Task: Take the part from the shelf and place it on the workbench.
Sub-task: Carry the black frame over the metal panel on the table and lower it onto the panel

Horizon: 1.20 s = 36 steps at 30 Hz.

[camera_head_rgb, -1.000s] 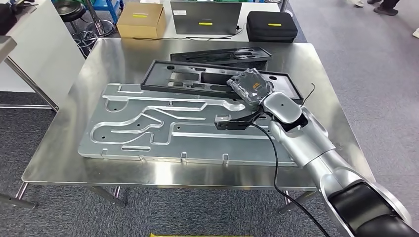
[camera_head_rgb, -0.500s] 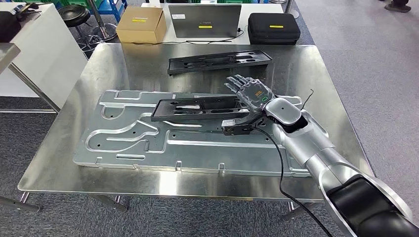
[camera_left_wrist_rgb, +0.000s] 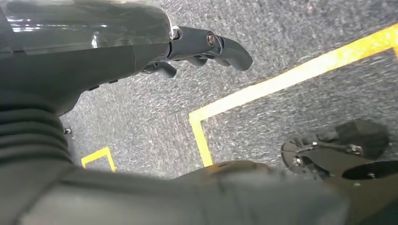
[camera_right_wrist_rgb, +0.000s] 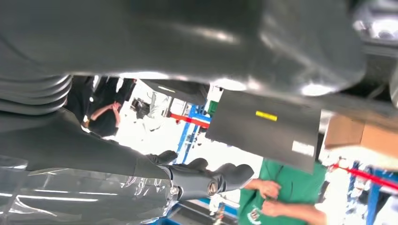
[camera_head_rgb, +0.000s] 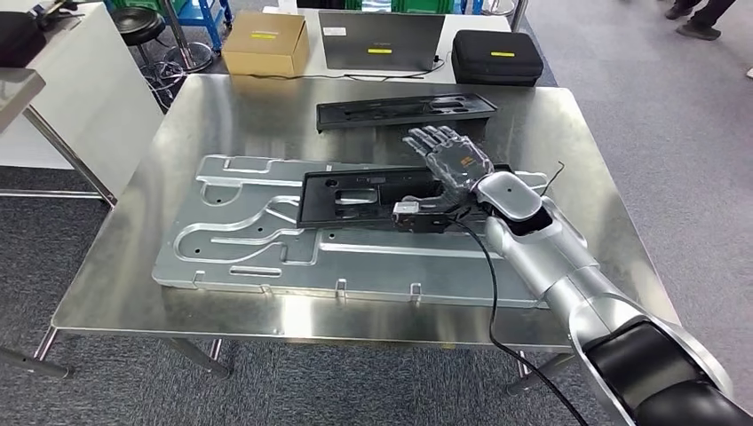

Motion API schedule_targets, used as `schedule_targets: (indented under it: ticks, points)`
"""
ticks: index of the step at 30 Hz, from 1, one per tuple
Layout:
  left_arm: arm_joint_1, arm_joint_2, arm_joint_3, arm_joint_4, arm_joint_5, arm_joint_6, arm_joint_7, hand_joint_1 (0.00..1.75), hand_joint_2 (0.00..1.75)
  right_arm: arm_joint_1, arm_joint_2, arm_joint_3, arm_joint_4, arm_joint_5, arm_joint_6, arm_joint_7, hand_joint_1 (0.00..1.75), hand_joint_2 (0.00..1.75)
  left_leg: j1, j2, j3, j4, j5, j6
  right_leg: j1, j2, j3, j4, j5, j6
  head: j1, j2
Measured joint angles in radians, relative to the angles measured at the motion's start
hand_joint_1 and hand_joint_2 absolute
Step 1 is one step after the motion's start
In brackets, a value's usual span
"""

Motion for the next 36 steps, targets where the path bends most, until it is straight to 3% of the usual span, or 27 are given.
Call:
schedule_targets:
  ticks: [2,3,4,6,8,9,12,13,14,16,17,18,19,20,21,23,24,25,27,28,30,32,33,34,35,36]
  points:
    - [0.003,0.0,0.0,0.0,0.005,0.0,0.001,0.0,0.0,0.008,0.014,-0.034,-0.02,-0.001,0.006,0.015,0.0,0.0,-0.004,0.005,-0.019,0.001,0.014,0.003,0.0,0.001,-0.032,0.12,-0.071,0.002,0.0,0.0]
    - [0.006,0.0,0.0,0.0,0.007,-0.001,0.001,0.0,0.0,0.014,0.021,-0.051,-0.031,0.001,0.008,0.021,0.0,0.0,-0.006,0.007,-0.029,0.002,0.021,0.004,0.0,0.001,-0.03,0.146,-0.08,0.002,0.0,0.0]
    - [0.008,0.001,0.001,0.0,0.009,-0.001,0.001,0.0,0.0,0.019,0.028,-0.07,-0.043,0.004,0.01,0.029,0.0,0.0,-0.008,0.009,-0.039,0.003,0.028,0.003,0.001,0.001,-0.011,0.136,-0.07,0.001,0.0,0.0]
    - [0.01,0.001,0.001,0.0,0.011,-0.002,0.001,0.0,0.0,0.024,0.04,-0.107,-0.067,0.013,0.013,0.038,0.0,0.0,-0.01,0.014,-0.057,0.005,0.043,0.001,0.004,0.001,0.077,0.02,-0.026,-0.008,0.0,0.0]
    - [0.011,0.001,0.001,0.0,0.012,-0.003,0.001,0.0,0.0,0.024,0.05,-0.146,-0.094,0.024,0.014,0.044,0.0,0.0,-0.012,0.019,-0.067,0.006,0.058,-0.007,0.013,-0.001,0.151,-0.099,-0.005,-0.019,0.0,0.0]
    - [0.012,0.001,0.001,0.0,0.013,-0.004,0.0,0.0,0.0,0.023,0.054,-0.168,-0.105,0.027,0.014,0.046,0.0,0.0,-0.011,0.022,-0.068,0.005,0.065,-0.012,0.016,-0.001,0.166,-0.128,-0.004,-0.023,0.0,0.0]
    - [0.017,0.001,0.003,0.0,0.014,-0.008,-0.001,0.0,0.0,0.035,0.062,-0.238,-0.139,0.031,0.013,0.051,0.0,0.0,-0.005,0.027,-0.069,-0.004,0.079,-0.032,0.018,0.006,0.156,-0.146,0.022,-0.039,0.0,0.0]
    - [0.018,0.002,0.004,0.0,0.014,-0.009,-0.002,0.0,0.0,0.044,0.063,-0.261,-0.153,0.031,0.011,0.051,0.0,0.0,-0.004,0.025,-0.075,0.007,0.059,-0.038,0.016,0.008,0.149,-0.151,0.036,-0.046,0.0,0.0]
    - [0.021,0.002,0.005,0.0,0.014,-0.01,-0.003,0.0,0.0,0.056,0.063,-0.284,-0.17,0.031,0.007,0.051,0.0,0.0,-0.003,0.021,-0.086,0.038,0.021,-0.044,0.013,0.011,0.14,-0.155,0.05,-0.051,0.0,0.0]
    - [0.024,0.003,0.006,0.0,0.014,-0.012,-0.006,0.0,0.0,0.092,0.061,-0.334,-0.208,0.031,-0.005,0.053,0.0,0.0,0.003,0.014,-0.115,0.161,-0.086,-0.052,0.011,0.018,0.111,-0.156,0.076,-0.055,0.0,0.0]
    - [0.026,0.003,0.007,0.0,0.014,-0.012,-0.008,0.0,0.0,0.119,0.06,-0.362,-0.23,0.03,-0.012,0.055,0.0,0.0,0.007,0.013,-0.124,0.228,-0.123,-0.055,0.011,0.021,0.097,-0.156,0.087,-0.054,0.0,0.0]
    - [0.027,0.004,0.007,0.0,0.013,-0.012,-0.009,0.0,0.0,0.148,0.059,-0.394,-0.254,0.03,-0.019,0.056,0.0,0.0,0.009,0.012,-0.123,0.275,-0.137,-0.057,0.011,0.024,0.082,-0.154,0.098,-0.053,0.0,0.0]
    - [0.027,0.005,0.007,0.0,0.013,-0.012,-0.011,0.0,0.0,0.181,0.058,-0.426,-0.28,0.032,-0.027,0.056,0.0,0.0,0.01,0.012,-0.106,0.291,-0.129,-0.058,0.01,0.027,0.068,-0.153,0.107,-0.051,0.0,0.0]
    - [0.027,0.005,0.007,0.0,0.013,-0.012,-0.011,0.0,0.0,0.214,0.058,-0.458,-0.307,0.033,-0.035,0.056,0.0,0.0,0.011,0.012,-0.072,0.269,-0.109,-0.057,0.01,0.03,0.056,-0.152,0.116,-0.049,0.0,0.0]
    - [0.027,0.006,0.007,0.0,0.012,-0.012,-0.012,0.0,0.0,0.248,0.058,-0.492,-0.337,0.035,-0.044,0.055,0.0,0.0,0.011,0.011,-0.021,0.213,-0.088,-0.053,0.01,0.032,0.046,-0.151,0.125,-0.046,0.0,0.0]
    - [0.024,0.009,0.007,0.0,0.013,-0.011,-0.013,0.0,0.0,0.316,0.06,-0.56,-0.401,0.036,-0.068,0.056,0.0,0.0,0.007,0.009,0.091,0.066,-0.086,-0.043,0.012,0.036,0.031,-0.149,0.14,-0.038,0.0,0.0]
    - [0.023,0.01,0.007,0.0,0.013,-0.01,-0.013,0.0,0.0,0.351,0.061,-0.594,-0.434,0.035,-0.081,0.056,0.0,0.0,0.003,0.008,0.126,0.012,-0.095,-0.039,0.012,0.036,0.027,-0.15,0.147,-0.032,0.0,0.0]
    - [0.022,0.011,0.007,0.0,0.014,-0.01,-0.014,0.0,0.0,0.389,0.062,-0.627,-0.467,0.035,-0.094,0.055,0.0,0.0,0.0,0.007,0.142,-0.017,-0.104,-0.036,0.012,0.035,0.025,-0.153,0.156,-0.026,0.0,0.0]
    - [0.022,0.011,0.008,0.0,0.016,-0.008,-0.015,0.0,0.0,0.477,0.066,-0.693,-0.533,0.028,-0.125,0.051,0.0,0.0,-0.001,0.009,0.137,-0.037,-0.089,-0.028,0.011,0.033,0.023,-0.162,0.167,-0.014,0.0,0.0]
    - [0.022,0.012,0.009,0.0,0.017,-0.007,-0.015,0.0,0.0,0.525,0.072,-0.727,-0.564,0.022,-0.141,0.047,0.0,0.0,0.001,0.012,0.132,-0.045,-0.077,-0.02,0.011,0.031,0.018,-0.155,0.152,-0.009,0.0,0.0]
    - [0.022,0.012,0.012,0.0,0.019,-0.005,-0.016,0.0,0.0,0.613,0.093,-0.794,-0.618,0.01,-0.171,0.037,0.0,0.0,0.006,0.019,0.118,-0.056,-0.055,-0.008,0.008,0.025,-0.008,-0.082,0.072,-0.002,0.0,0.0]
    - [0.023,0.012,0.017,0.0,0.021,-0.004,-0.017,0.0,0.0,0.695,0.129,-0.853,-0.665,0.001,-0.194,0.022,0.0,0.0,0.005,0.022,0.097,-0.055,-0.041,-0.005,0.006,0.02,-0.043,0.052,-0.019,0.006,0.0,0.0]
    - [0.022,0.012,0.019,0.0,0.023,-0.003,-0.016,0.0,0.0,0.734,0.149,-0.878,-0.685,-0.004,-0.201,0.015,0.0,0.0,0.006,0.023,0.086,-0.052,-0.036,-0.007,0.004,0.019,-0.051,0.103,-0.037,0.01,0.0,0.0]
    - [0.022,0.012,0.022,0.0,0.024,-0.003,-0.014,0.0,0.0,0.771,0.172,-0.9,-0.703,-0.014,-0.207,0.009,0.0,0.0,0.007,0.025,0.075,-0.047,-0.032,-0.01,0.002,0.018,-0.041,0.122,-0.033,0.014,0.0,0.0]
    - [0.021,0.012,0.023,0.0,0.025,-0.002,-0.012,0.0,0.0,0.804,0.196,-0.92,-0.718,-0.028,-0.211,0.004,0.0,0.0,0.009,0.025,0.066,-0.042,-0.028,-0.013,-0.002,0.017,-0.013,0.101,-0.013,0.018,0.0,0.0]
    - [0.02,0.012,0.024,0.0,0.026,-0.002,-0.009,0.0,0.0,0.832,0.222,-0.939,-0.73,-0.047,-0.214,-0.003,0.0,0.0,0.012,0.025,0.056,-0.035,-0.027,-0.017,-0.007,0.016,0.032,0.045,0.013,0.022,0.0,0.0]
